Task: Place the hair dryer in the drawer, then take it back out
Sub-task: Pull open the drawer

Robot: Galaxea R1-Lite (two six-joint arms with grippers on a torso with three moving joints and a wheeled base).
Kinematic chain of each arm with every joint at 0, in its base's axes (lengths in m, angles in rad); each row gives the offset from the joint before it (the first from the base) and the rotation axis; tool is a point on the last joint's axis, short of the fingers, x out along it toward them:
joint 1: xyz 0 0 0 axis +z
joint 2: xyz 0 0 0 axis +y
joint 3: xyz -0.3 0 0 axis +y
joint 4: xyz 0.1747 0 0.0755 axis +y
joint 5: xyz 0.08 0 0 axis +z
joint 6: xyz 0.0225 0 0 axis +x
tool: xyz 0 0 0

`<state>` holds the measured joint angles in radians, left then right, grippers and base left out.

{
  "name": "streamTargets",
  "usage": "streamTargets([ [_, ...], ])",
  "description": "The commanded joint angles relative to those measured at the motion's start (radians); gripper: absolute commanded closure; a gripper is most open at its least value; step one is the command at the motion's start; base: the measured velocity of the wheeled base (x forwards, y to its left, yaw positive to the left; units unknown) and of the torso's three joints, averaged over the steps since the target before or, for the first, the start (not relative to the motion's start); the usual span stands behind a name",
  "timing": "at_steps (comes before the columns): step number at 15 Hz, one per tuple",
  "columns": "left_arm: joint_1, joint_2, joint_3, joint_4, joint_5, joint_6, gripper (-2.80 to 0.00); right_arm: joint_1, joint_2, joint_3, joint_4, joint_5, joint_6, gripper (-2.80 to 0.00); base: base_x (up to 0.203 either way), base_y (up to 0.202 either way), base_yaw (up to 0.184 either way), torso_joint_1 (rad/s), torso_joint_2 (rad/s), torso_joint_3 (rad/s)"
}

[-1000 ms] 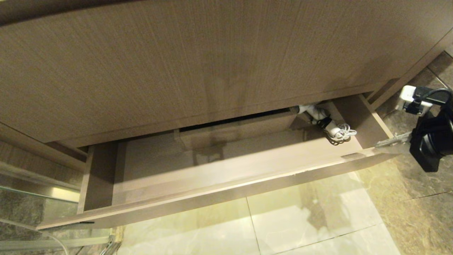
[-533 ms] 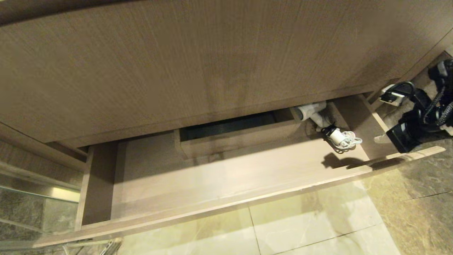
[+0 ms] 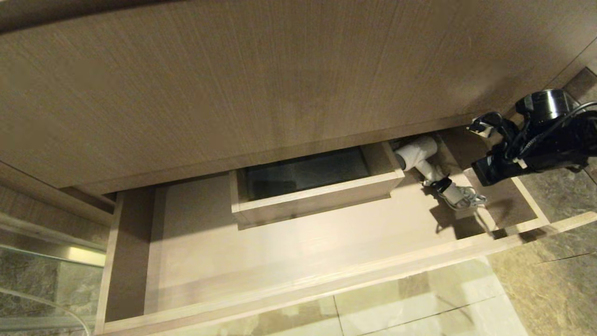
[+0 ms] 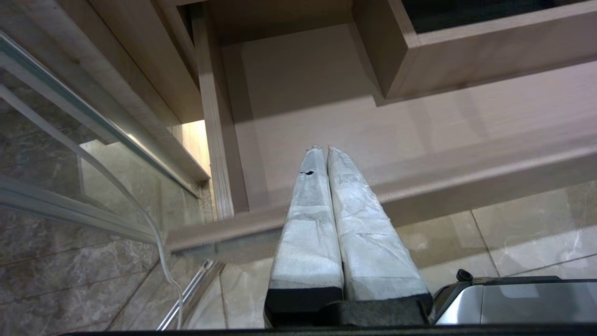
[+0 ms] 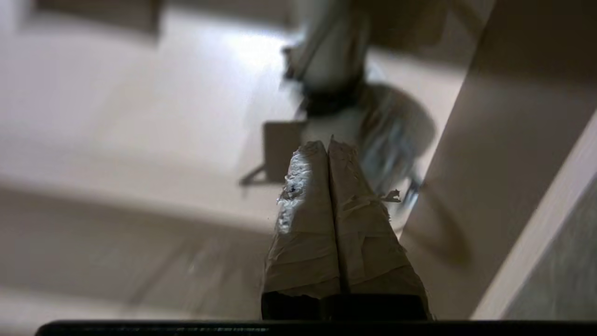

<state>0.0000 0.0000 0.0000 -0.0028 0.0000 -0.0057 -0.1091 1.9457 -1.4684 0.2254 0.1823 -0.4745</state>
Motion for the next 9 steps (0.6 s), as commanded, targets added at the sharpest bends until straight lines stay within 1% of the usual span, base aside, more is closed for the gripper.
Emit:
streamTargets([
  [1,0.000,0.002,0.000,0.000,0.000,0.000,0.00,-0.002,0.113,-0.069,-0.011,0.002,-0.005,0.00,0.000,0.000,0.000,0.000,0.00,0.000],
  [4,0.000,0.000,0.000,0.000,0.001,0.000,0.00,-0.015,0.215,-0.173,-0.021,0.002,-0.020,0.00,0.000,0.000,0.000,0.000,0.00,0.000],
  [5,0.000,0.000,0.000,0.000,0.002,0.000,0.00,-0.017,0.239,-0.185,-0.022,0.001,-0.023,-2.80,0.000,0.000,0.000,0.000,0.00,0.000],
  [9,0.000,0.002,0.000,0.000,0.002,0.000,0.00,-0.015,0.309,-0.256,-0.008,0.014,-0.040,-2.80,0.000,0.000,0.000,0.000,0.00,0.000],
])
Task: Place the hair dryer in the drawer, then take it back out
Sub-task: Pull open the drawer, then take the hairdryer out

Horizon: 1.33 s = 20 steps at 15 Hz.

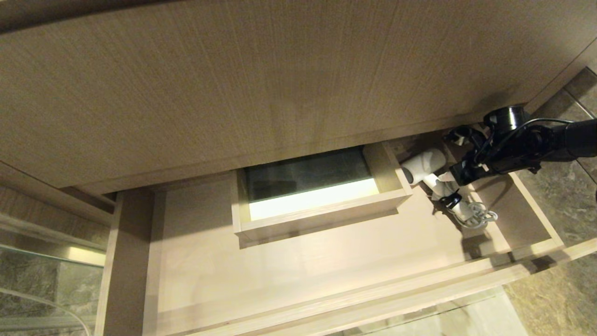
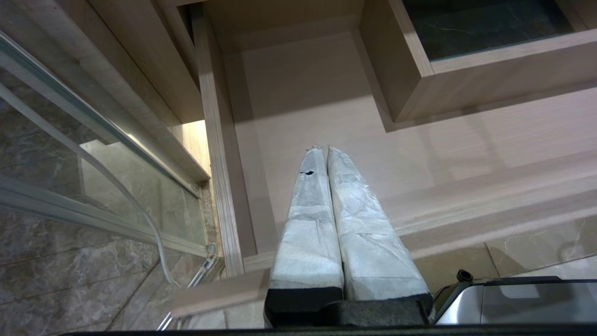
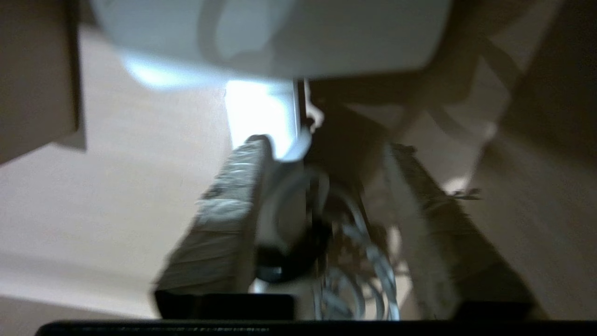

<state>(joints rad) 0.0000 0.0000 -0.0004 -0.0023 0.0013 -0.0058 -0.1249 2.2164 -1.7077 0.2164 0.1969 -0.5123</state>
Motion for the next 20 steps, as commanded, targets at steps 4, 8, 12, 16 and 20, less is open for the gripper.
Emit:
streamTargets([
  [4,0.000,0.001,0.000,-0.001,0.000,0.000,0.00,0.001,0.082,-0.057,0.003,0.077,-0.013,-2.80,0.000,0.000,0.000,0.000,0.00,0.000],
  [8,0.000,0.002,0.000,-0.001,0.000,0.000,0.00,0.001,0.111,-0.064,0.040,0.081,-0.069,-2.80,0.000,0.000,0.000,0.000,0.00,0.000],
  [12,0.000,0.000,0.000,-0.001,0.000,0.000,0.00,0.001,0.143,-0.079,0.051,0.078,-0.119,-2.80,0.000,0.000,0.000,0.000,0.00,0.000],
  [16,0.000,0.000,0.000,-0.001,0.000,0.000,0.00,0.002,0.194,-0.126,0.042,0.078,-0.129,-2.80,0.000,0.000,0.000,0.000,0.00,0.000],
  [20,0.000,0.002,0.000,-0.001,-0.001,0.000,0.00,0.001,0.213,-0.148,0.027,0.081,-0.130,0.00,0.000,0.000,0.000,0.000,0.00,0.000],
])
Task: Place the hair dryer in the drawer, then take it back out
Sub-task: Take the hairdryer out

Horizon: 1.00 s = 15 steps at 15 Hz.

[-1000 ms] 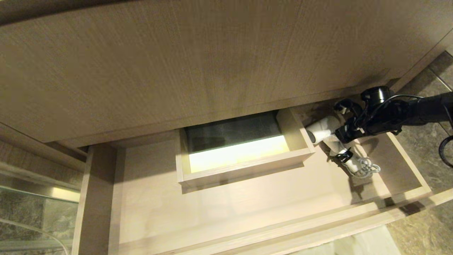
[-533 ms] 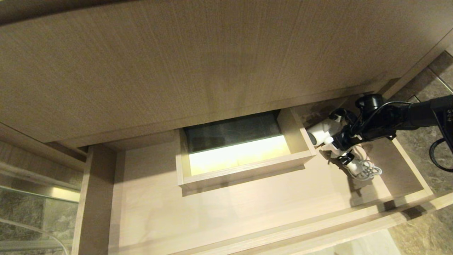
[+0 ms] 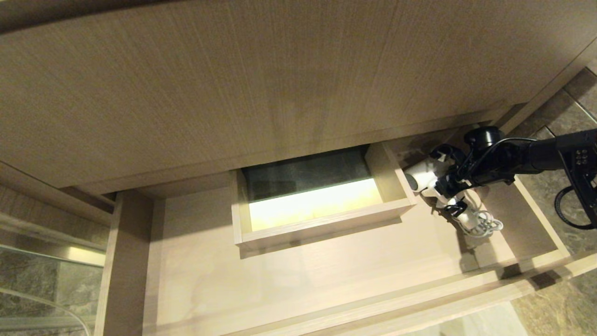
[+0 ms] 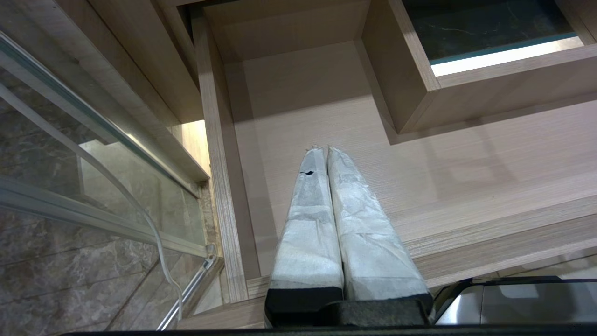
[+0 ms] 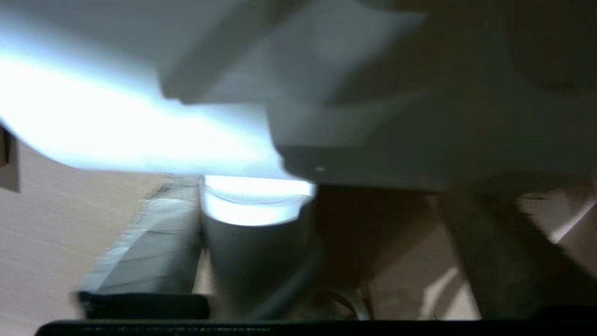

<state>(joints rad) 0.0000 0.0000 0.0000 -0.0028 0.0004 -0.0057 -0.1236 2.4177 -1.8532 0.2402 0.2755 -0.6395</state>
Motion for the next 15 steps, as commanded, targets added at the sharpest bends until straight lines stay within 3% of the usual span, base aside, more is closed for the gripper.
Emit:
streamTargets([
  [1,0.000,0.001,0.000,0.000,0.001,0.000,0.00,-0.001,0.012,-0.003,0.002,0.002,-0.005,0.00,0.000,0.000,0.000,0.000,0.00,0.000],
  [8,0.000,0.002,0.000,0.000,0.001,0.000,0.00,0.002,-0.058,0.017,0.013,-0.004,-0.012,0.00,0.000,0.000,0.000,0.000,0.00,0.000],
  [15,0.000,0.000,0.000,0.000,0.000,0.000,0.00,-0.012,-0.270,0.134,0.021,-0.007,-0.014,0.00,0.000,0.000,0.000,0.000,0.00,0.000],
])
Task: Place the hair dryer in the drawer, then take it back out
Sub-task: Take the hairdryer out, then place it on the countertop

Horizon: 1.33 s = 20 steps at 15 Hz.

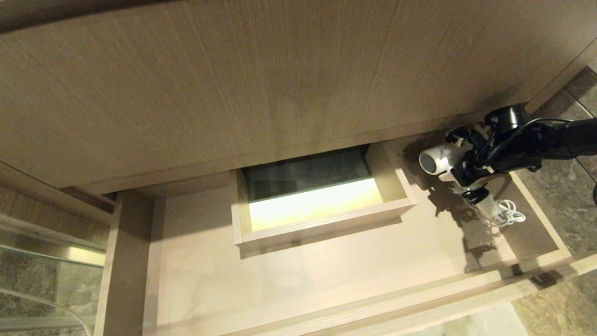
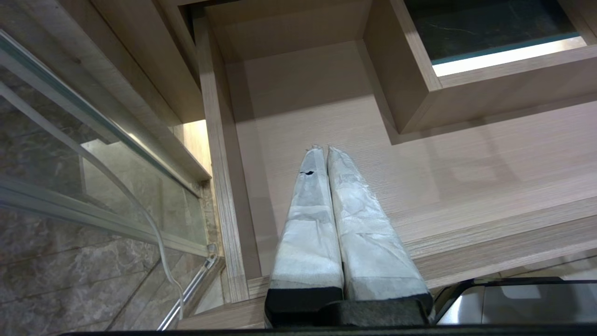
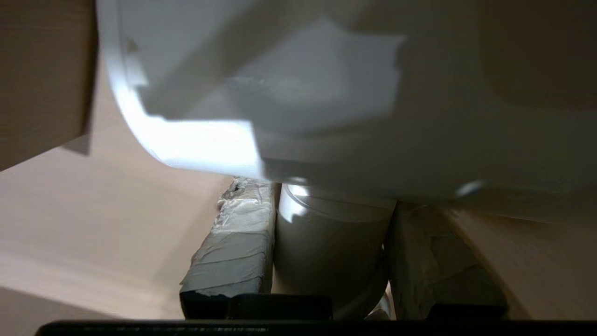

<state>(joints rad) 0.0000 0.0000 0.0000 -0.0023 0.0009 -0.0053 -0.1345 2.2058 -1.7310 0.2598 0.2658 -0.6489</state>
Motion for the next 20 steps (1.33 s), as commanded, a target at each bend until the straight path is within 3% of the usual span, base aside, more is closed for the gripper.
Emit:
streamTargets([
  [1,0.000,0.000,0.000,-0.001,0.001,-0.001,0.00,-0.002,-0.094,0.056,0.004,0.001,-0.006,0.00,0.000,0.000,0.000,0.000,0.00,0.000],
  [5,0.000,0.002,0.000,-0.001,-0.001,-0.001,0.00,-0.003,-0.230,0.173,0.057,0.000,-0.045,0.00,0.000,0.000,0.000,0.000,0.00,0.000],
  [8,0.000,0.002,0.000,-0.001,-0.001,-0.001,0.00,-0.018,-0.336,0.214,0.249,0.003,-0.153,0.00,0.000,0.000,0.000,0.000,0.00,0.000],
  [10,0.000,0.002,0.000,-0.001,0.001,-0.001,0.00,-0.028,-0.378,0.213,0.331,0.004,-0.177,0.00,0.000,0.000,0.000,0.000,0.00,0.000],
  [20,0.000,0.000,0.000,-0.001,-0.001,-0.001,0.00,-0.087,-0.751,0.324,0.397,-0.006,-0.237,0.00,0.000,0.000,0.000,0.000,0.00,0.000],
])
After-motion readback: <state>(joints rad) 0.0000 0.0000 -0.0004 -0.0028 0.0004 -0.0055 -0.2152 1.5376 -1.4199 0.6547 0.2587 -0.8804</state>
